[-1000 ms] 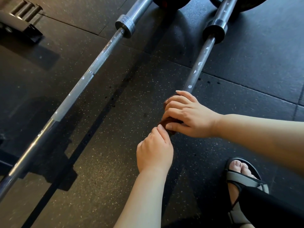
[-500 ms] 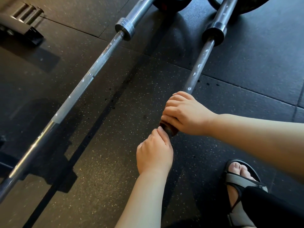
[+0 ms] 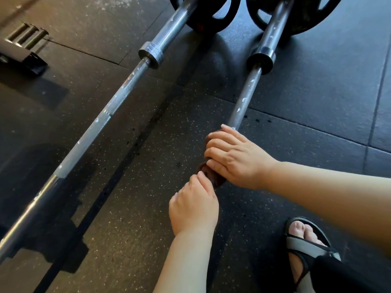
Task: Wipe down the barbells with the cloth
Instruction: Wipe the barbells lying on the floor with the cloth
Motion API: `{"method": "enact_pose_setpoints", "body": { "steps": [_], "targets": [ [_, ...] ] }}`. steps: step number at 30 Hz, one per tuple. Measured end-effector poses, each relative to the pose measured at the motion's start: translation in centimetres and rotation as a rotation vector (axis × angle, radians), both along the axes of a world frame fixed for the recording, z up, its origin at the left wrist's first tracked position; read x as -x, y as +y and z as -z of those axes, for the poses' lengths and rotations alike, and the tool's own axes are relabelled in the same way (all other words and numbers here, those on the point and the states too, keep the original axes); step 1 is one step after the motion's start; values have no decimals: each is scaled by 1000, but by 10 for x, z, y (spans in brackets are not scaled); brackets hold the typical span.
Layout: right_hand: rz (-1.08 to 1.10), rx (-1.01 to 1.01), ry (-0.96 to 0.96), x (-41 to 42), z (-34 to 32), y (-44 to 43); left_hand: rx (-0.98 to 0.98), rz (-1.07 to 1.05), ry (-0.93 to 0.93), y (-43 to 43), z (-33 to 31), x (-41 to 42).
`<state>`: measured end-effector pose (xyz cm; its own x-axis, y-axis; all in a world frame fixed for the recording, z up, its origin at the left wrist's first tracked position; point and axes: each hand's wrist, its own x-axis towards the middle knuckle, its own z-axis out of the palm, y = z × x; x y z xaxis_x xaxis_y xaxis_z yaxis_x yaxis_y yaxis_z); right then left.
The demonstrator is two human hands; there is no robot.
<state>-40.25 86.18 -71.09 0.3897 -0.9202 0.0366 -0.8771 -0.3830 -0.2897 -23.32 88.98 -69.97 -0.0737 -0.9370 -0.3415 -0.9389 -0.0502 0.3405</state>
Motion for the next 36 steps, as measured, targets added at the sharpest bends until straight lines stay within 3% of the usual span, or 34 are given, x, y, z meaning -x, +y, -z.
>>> {"method": "enact_pose_setpoints", "body": {
  "steps": [3,9,13,20,25,31,36],
  "targets": [
    [125,2,-45,-12,3,6,16,15,12,1,0,-2],
    [6,-16,-14,4,-2,-2,20,34,-6,-1,5,-3],
    [187,14,-49,-9,-3,5,7,51,-28,-1,1,-1],
    [-74,-38,-70,-4,-4,4,6,44,-21,-1,-1,-2],
    [159,28,-121,-5,-1,4,12,45,-28,-1,-2,-1],
    [-60,11,-77,-10,-2,5,13,57,-30,-1,-3,-2],
    [199,23,-82,4,1,-4,14,22,-20,0,5,-2]
  ]
}}
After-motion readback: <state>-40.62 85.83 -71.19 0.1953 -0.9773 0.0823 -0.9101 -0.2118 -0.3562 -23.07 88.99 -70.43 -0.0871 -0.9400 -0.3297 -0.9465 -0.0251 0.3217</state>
